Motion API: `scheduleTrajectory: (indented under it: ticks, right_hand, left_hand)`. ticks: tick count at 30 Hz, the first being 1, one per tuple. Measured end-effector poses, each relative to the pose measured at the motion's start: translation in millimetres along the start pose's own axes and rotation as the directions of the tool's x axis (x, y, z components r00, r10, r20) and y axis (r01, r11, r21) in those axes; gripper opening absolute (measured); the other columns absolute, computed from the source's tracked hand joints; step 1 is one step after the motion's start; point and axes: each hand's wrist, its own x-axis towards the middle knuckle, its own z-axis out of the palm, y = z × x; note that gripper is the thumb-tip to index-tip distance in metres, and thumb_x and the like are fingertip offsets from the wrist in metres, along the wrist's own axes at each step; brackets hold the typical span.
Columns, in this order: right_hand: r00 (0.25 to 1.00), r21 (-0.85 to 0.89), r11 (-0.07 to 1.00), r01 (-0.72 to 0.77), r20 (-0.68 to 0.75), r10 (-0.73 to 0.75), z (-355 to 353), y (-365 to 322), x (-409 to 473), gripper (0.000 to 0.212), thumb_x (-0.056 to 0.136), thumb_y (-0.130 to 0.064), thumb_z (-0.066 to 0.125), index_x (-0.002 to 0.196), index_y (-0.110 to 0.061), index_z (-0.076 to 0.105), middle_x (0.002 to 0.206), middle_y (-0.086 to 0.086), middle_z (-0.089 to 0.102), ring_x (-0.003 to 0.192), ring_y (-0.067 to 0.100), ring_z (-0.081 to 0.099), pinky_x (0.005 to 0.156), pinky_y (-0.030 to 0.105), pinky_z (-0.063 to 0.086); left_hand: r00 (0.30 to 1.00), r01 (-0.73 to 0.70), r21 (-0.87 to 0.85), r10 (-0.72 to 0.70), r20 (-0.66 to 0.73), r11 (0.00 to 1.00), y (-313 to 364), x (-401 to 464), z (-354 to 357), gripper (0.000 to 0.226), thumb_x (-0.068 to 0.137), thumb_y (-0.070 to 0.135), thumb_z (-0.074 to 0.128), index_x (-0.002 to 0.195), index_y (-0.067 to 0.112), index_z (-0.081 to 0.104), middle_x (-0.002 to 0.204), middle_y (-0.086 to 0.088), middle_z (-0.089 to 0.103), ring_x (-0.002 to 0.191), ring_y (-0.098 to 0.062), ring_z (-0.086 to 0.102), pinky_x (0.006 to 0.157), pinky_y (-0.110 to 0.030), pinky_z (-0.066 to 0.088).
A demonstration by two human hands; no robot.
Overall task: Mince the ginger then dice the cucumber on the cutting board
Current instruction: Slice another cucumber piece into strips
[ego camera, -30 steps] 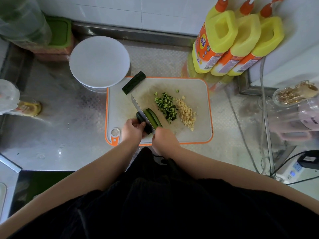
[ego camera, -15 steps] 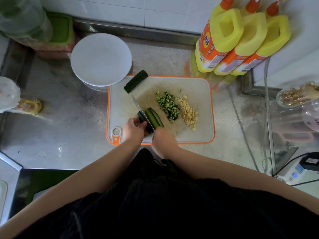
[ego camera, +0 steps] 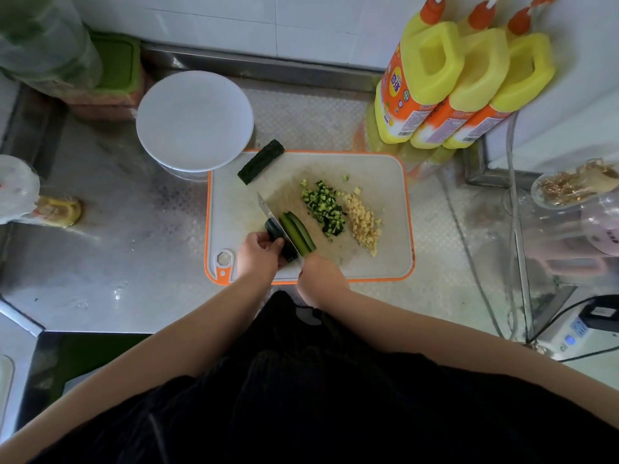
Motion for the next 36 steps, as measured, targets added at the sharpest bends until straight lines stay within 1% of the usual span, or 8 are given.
scheduleTrajectory:
  ticks: [6,10,15,19,24,29,33,36]
  right_hand:
    - [0.999,0.014,1.000,-0.003,-0.034,0.004,4,0,1,0.037,0.096,-0.009,0.043,0.131,0.002,0.035,0.107,0.018,0.065,0.095,0.031,0.065,0.073,0.036,0.049]
    - [0.995,0.099,0.993,0.059,-0.087,-0.050,2,3,-3,0.039,0.096,-0.021,0.046,0.128,-0.009,0.028,0.076,0.007,0.059,0.071,0.030,0.061,0.058,0.034,0.043]
    - [0.979,0.043,0.981,0.191,-0.086,-0.186,1,8,-8,0.042,0.099,-0.024,0.042,0.137,-0.020,0.025,0.060,-0.002,0.045,0.060,0.025,0.051,0.055,0.032,0.034]
    - [0.980,-0.003,0.982,0.191,-0.060,-0.190,-1,9,-9,0.043,0.100,-0.030,0.042,0.140,-0.021,0.027,0.075,0.005,0.058,0.070,0.029,0.059,0.058,0.035,0.044]
    - [0.982,-0.047,0.983,0.176,-0.057,-0.179,-3,11,-8,0.045,0.100,-0.035,0.042,0.141,-0.022,0.028,0.090,0.008,0.065,0.081,0.031,0.063,0.065,0.037,0.048]
    - [0.989,-0.076,0.987,0.138,-0.037,-0.141,-2,14,0,0.057,0.100,-0.037,0.039,0.151,-0.020,0.018,0.103,0.010,0.067,0.093,0.030,0.063,0.076,0.040,0.052]
    - [0.987,-0.056,0.989,0.140,-0.074,-0.144,-1,16,0,0.059,0.100,-0.033,0.040,0.151,-0.022,0.011,0.077,0.008,0.061,0.069,0.027,0.059,0.059,0.035,0.046]
    - [0.982,-0.019,0.985,0.174,-0.072,-0.175,-1,16,-3,0.047,0.099,-0.029,0.044,0.140,-0.022,0.024,0.072,0.007,0.060,0.066,0.028,0.060,0.058,0.038,0.050]
  left_hand:
    - [1.000,-0.028,0.039,0.029,-0.006,0.999,2,-4,-1,0.020,0.094,0.018,0.063,0.109,0.010,0.052,0.088,0.001,0.062,0.076,-0.019,0.066,0.055,-0.022,0.052]
    - [0.998,-0.065,0.061,0.066,-0.015,0.996,4,-5,-2,0.022,0.092,0.016,0.067,0.100,0.012,0.047,0.089,-0.003,0.061,0.072,-0.021,0.064,0.058,-0.027,0.053]
    - [0.996,-0.085,0.080,0.084,0.019,0.993,2,-3,-4,0.014,0.094,0.011,0.062,0.087,0.013,0.050,0.077,0.000,0.059,0.063,-0.014,0.061,0.058,-0.022,0.053]
    - [0.996,-0.081,0.048,0.079,0.044,0.996,-1,0,-6,0.018,0.094,0.007,0.060,0.082,0.016,0.050,0.078,-0.001,0.061,0.071,-0.023,0.066,0.071,-0.036,0.058]
    - [0.995,-0.081,0.043,0.078,0.059,0.996,-1,0,-7,0.016,0.094,0.008,0.060,0.084,0.015,0.051,0.082,-0.003,0.063,0.072,-0.025,0.068,0.073,-0.039,0.059]
    - [0.994,-0.090,0.040,0.088,0.061,0.995,-1,-1,-7,0.017,0.095,0.006,0.059,0.083,0.015,0.050,0.079,-0.001,0.061,0.074,-0.026,0.068,0.075,-0.042,0.059]
    - [0.993,-0.104,0.040,0.102,0.057,0.994,-3,-1,-7,0.019,0.095,0.005,0.058,0.083,0.015,0.048,0.078,-0.001,0.058,0.069,-0.021,0.066,0.074,-0.039,0.059]
    - [0.992,-0.112,0.046,0.109,0.063,0.993,-3,-1,-8,0.017,0.096,0.005,0.057,0.084,0.015,0.048,0.079,-0.001,0.058,0.070,-0.021,0.066,0.073,-0.038,0.060]
